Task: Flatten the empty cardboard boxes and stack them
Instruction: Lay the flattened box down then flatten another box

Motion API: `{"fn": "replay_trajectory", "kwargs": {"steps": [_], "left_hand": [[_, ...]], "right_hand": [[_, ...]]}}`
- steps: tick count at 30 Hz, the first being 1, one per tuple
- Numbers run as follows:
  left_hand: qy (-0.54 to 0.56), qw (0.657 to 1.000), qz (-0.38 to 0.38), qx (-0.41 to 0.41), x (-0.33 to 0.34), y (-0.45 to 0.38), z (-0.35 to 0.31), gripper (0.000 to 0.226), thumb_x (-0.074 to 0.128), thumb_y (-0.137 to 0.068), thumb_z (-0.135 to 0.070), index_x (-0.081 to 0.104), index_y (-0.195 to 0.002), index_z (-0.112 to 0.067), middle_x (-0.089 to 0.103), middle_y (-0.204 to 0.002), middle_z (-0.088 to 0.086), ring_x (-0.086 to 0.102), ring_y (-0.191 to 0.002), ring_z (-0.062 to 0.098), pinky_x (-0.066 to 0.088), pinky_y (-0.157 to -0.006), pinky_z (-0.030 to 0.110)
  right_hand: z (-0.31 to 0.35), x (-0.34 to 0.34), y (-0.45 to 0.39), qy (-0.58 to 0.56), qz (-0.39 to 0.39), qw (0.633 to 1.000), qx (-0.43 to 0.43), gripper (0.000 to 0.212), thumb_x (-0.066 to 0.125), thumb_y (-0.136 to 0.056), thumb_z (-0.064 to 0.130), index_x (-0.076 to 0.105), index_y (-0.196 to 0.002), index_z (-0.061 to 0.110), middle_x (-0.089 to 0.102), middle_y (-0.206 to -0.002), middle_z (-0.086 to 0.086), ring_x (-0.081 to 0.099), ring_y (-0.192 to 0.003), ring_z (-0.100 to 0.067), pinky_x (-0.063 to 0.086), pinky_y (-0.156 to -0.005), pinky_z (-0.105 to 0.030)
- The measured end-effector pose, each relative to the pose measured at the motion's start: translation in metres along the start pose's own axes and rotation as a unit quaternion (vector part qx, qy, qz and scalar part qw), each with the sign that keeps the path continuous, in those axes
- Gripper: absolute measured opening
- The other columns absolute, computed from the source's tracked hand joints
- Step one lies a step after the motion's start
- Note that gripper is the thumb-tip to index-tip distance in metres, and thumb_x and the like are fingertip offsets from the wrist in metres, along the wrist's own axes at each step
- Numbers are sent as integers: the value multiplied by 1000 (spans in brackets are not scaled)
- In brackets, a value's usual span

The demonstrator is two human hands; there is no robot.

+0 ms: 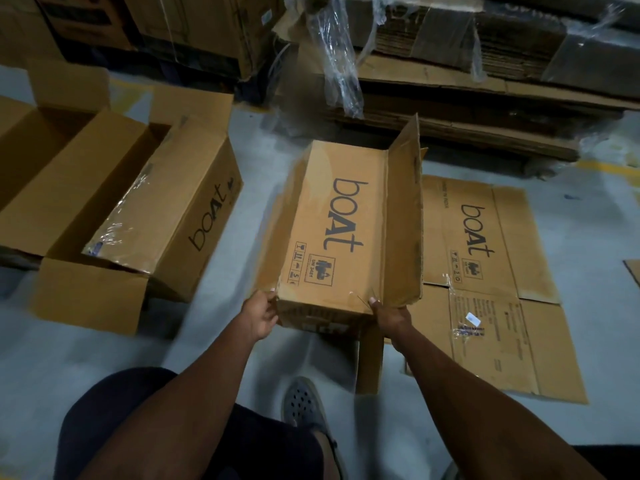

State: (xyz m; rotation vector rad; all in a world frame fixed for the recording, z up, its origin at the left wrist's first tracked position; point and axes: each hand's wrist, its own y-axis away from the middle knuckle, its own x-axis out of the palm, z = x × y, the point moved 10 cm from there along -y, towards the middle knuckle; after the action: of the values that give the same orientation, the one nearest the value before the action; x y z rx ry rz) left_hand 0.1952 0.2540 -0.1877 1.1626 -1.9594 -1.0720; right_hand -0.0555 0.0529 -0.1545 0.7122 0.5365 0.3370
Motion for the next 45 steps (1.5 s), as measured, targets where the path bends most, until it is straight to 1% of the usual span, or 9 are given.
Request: {"fn": "replay_trajectory", "kwargs": {"steps": [6,11,15,20,24,30,36,41,45], "left_hand": [[36,961,-148,229,-21,25,-39,43,54,-89,3,43,-128,-13,62,-123,12,64,-104,25,56,-75,33],[-169,901,-56,397,18,54,-54,77,59,-93,-3,22,-155,-31,49,-145,-2,55,-125,18,48,-101,35],[-307,825,40,472,51,57,-59,84,64,-87,-2,34,-144,-56,39,-156,-11,41,-141,13,44,-111,49],[-449,774,26,447,57,44,-66,65,44,-80,-13,49,-118,-65,45,-151,-12,37,-141,18,29,-115,52],[-374,781,31,499,52,35,-101,45,43,-86,12,64,-93,-28,58,-107,2,60,-105,23,50,-93,39],[-359,846,125,374,60,-2,-119,43,53,-102,-25,44,-144,-30,46,-144,1,46,-132,20,39,-113,40],[-353,871,200,278,73,-26,-116,94,65,-81,-68,19,-157,-39,36,-158,-1,36,-143,18,35,-117,43],[-565,715,-28,410,65,-28,-150,82,38,-76,-89,47,-142,-41,66,-113,-10,50,-124,15,22,-114,53],[-590,680,6,435,73,-12,-143,84,22,-85,-83,51,-140,-27,69,-128,5,54,-132,21,-3,-122,51]], "right_hand": [[6,-3,5,15,2,998,-58,56,66,-91,38,50,-136,9,56,-116,-6,52,-100,-24,45,-82,-36],[15,-12,12,69,-37,990,-116,29,58,-97,32,67,-111,8,71,-105,-15,64,-98,-33,53,-88,-45],[2,-13,-1,50,-12,995,-91,56,59,-87,61,69,-112,13,72,-104,-8,65,-95,-26,56,-88,-49],[-2,-17,5,46,-43,993,-95,51,56,-92,57,73,-98,9,73,-88,-9,69,-84,-29,54,-71,-37],[6,-15,12,76,-103,984,-121,40,61,-95,37,71,-83,1,69,-72,-13,68,-73,-33,53,-66,-38],[-6,-12,8,143,-113,973,-139,38,61,-95,37,70,-84,2,70,-75,-13,67,-70,-30,49,-63,-34],[0,-14,-1,206,-107,952,-198,38,58,-97,36,73,-102,1,73,-95,-15,62,-77,-25,42,-63,-26],[-2,-15,-11,160,-99,970,-152,43,61,-92,43,65,-107,3,71,-89,-9,67,-77,-25,51,-65,-31],[4,-19,-16,169,-98,971,-137,40,59,-95,40,67,-101,1,69,-84,-11,66,-73,-26,52,-63,-32]]}}
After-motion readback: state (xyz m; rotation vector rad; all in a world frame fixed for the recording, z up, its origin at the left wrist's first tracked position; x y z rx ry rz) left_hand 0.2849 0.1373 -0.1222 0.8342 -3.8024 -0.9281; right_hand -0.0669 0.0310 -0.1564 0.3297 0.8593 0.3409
